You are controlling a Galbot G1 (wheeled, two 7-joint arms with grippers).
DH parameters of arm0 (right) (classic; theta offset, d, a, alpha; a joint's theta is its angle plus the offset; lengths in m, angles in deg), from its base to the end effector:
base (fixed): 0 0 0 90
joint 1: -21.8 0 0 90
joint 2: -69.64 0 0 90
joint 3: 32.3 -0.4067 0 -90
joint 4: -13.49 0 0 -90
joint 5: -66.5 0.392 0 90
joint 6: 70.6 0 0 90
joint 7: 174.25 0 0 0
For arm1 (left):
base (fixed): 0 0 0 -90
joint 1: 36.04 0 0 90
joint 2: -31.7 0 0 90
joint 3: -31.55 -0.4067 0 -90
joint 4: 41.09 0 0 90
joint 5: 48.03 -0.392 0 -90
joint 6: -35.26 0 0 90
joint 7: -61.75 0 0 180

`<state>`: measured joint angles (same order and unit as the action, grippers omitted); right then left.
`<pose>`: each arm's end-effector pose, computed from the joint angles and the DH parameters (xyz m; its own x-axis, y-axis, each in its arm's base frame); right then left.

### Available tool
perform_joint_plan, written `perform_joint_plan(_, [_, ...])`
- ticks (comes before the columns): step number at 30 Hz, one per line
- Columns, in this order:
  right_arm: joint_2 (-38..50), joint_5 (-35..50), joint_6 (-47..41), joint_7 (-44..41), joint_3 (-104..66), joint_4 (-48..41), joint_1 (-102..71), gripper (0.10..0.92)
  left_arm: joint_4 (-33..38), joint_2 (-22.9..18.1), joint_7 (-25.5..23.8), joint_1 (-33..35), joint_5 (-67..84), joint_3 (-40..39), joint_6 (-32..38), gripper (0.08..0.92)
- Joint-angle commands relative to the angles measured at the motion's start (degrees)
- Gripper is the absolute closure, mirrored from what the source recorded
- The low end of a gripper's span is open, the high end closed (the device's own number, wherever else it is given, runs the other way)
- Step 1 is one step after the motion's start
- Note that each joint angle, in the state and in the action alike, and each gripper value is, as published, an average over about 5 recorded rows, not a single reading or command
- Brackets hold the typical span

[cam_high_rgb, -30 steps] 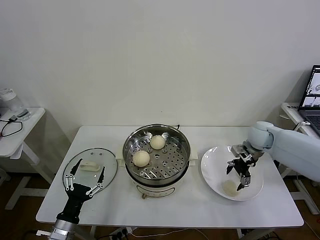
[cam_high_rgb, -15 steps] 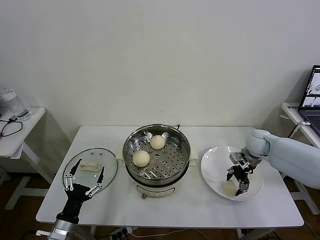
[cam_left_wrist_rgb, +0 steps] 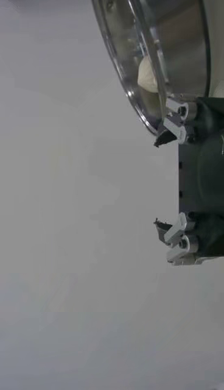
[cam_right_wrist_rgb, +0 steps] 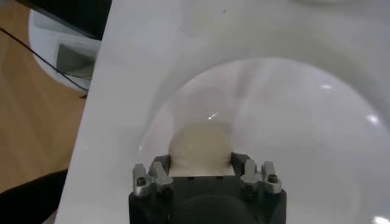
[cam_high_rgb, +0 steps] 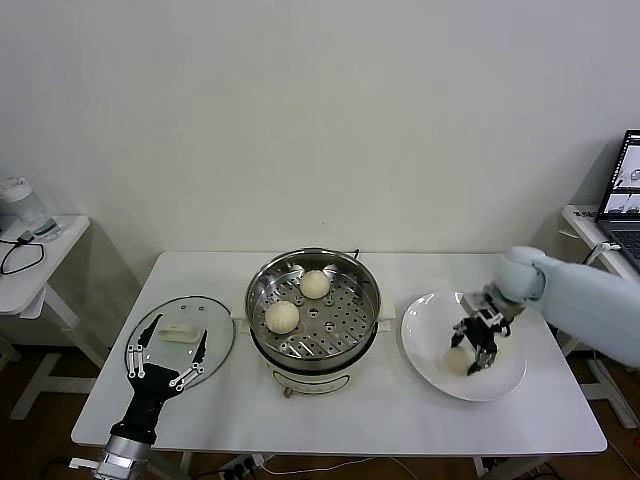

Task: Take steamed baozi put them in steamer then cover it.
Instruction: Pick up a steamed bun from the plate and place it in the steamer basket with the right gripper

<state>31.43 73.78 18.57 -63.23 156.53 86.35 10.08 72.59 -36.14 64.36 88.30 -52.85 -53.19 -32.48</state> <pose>0.5894 -0.1814 -0.1810 0.0227 -0.1438 0.9894 -0.9512 -0.3078 -0.0229 0.1720 0.1245 -0.3820 -0.9620 0.2002 -0.1858 0.1038 0.8971 0.4294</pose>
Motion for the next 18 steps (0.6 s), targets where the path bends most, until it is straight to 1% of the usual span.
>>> perform_joint_plan(1, [-6.4,4.1,9.2,-2.3,7.4,1.7,24.4,0.355,0.2,0.2,0.0,0.0,0.0,-0.3,0.1,0.177])
perform_joint_plan(5, [-12.1,5.0,14.7,-2.4,9.7,4.1,31.9,0.355,0.4,0.3,0.1,0.1,0.0,-0.6,0.2,0.177])
perform_joint_plan(10, [-18.4,2.6,21.1,-2.1,9.7,8.8,36.2,0.351,0.7,0.3,0.1,0.3,0.0,-0.8,0.4,0.177])
perform_joint_plan(14, [-21.8,0.8,23.7,-0.5,9.7,12.8,34.5,0.347,1.0,0.3,0.0,0.2,0.1,-0.7,0.5,0.177])
perform_joint_plan(18, [-25.0,-3.6,26.5,1.8,9.1,15.5,29.3,0.347,1.1,0.3,0.0,0.3,0.1,-0.7,0.6,0.177])
